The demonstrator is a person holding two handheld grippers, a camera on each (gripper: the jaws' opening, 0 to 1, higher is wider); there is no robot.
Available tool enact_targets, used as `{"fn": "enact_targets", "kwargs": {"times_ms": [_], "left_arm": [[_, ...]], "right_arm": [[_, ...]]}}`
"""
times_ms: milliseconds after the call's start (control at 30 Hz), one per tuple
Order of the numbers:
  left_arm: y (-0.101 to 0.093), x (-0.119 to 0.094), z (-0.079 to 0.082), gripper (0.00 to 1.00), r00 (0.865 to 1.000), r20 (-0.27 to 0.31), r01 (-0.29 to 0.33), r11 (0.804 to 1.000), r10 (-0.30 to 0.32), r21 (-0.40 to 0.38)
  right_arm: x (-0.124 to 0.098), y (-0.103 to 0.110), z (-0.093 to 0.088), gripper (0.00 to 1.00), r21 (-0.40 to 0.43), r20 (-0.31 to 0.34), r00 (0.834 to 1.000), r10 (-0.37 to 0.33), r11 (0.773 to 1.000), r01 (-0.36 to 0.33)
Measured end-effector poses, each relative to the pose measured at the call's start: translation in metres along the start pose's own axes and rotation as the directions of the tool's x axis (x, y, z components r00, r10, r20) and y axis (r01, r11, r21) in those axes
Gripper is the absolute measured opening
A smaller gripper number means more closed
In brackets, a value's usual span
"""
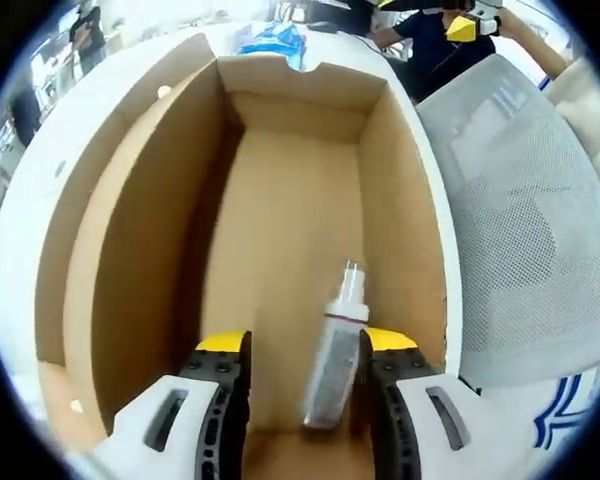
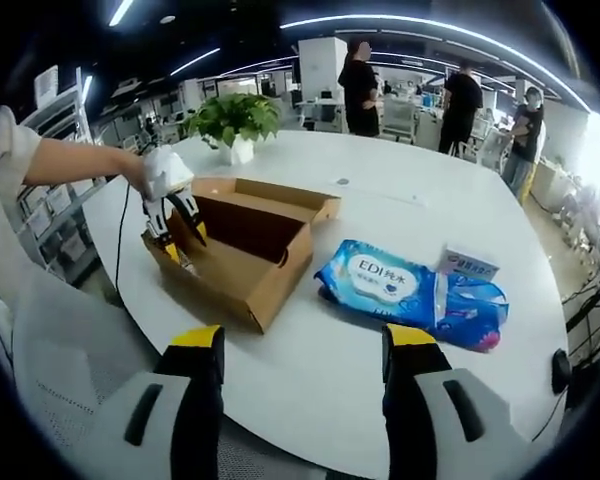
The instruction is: Operate the shoe box by opening the lid, removing the specified soft item, and placing it in the target area until the item is outside and the box remains undamaged.
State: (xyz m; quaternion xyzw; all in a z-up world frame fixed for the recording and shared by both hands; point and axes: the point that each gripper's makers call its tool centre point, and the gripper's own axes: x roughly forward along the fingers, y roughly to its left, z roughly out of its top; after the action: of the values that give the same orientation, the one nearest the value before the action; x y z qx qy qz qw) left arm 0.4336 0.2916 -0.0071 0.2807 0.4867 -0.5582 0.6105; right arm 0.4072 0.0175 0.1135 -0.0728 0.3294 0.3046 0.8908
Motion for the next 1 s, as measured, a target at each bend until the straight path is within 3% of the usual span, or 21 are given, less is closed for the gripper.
{"fn": "enact_targets", "kwargs": {"times_ms": [133,533,700,1000], "left_arm": [[-0.008,-0.002,0.012,0.46,0.998,0.046,0.036,0.999,-0.036,-0.008],[-0.013,0.015,0.023,0.42,0.996,0.057,0.071,0.997,-0.07,-0.009],[-0.006,0.024,0.017,0.4,0.999,0.023,0.024,0.999,-0.024,0.035],[0.001,0.022,0.016,0.29,0.999,0.033,-0.016,0.999,0.014,0.042]], "right_arm": [[0.0,-0.001,-0.002,0.6,0.004,-0.003,1.0,-0.002,1.0,0.002],[-0.004,-0.007,-0.006,0.6,0.014,-0.009,1.0,-0.018,1.0,0.018],[-0.005,-0.01,-0.008,0.6,0.023,-0.007,1.0,-0.026,0.999,0.027],[-0.005,-0.009,-0.01,0.6,0.028,-0.01,1.0,-0.029,0.999,0.029]]}}
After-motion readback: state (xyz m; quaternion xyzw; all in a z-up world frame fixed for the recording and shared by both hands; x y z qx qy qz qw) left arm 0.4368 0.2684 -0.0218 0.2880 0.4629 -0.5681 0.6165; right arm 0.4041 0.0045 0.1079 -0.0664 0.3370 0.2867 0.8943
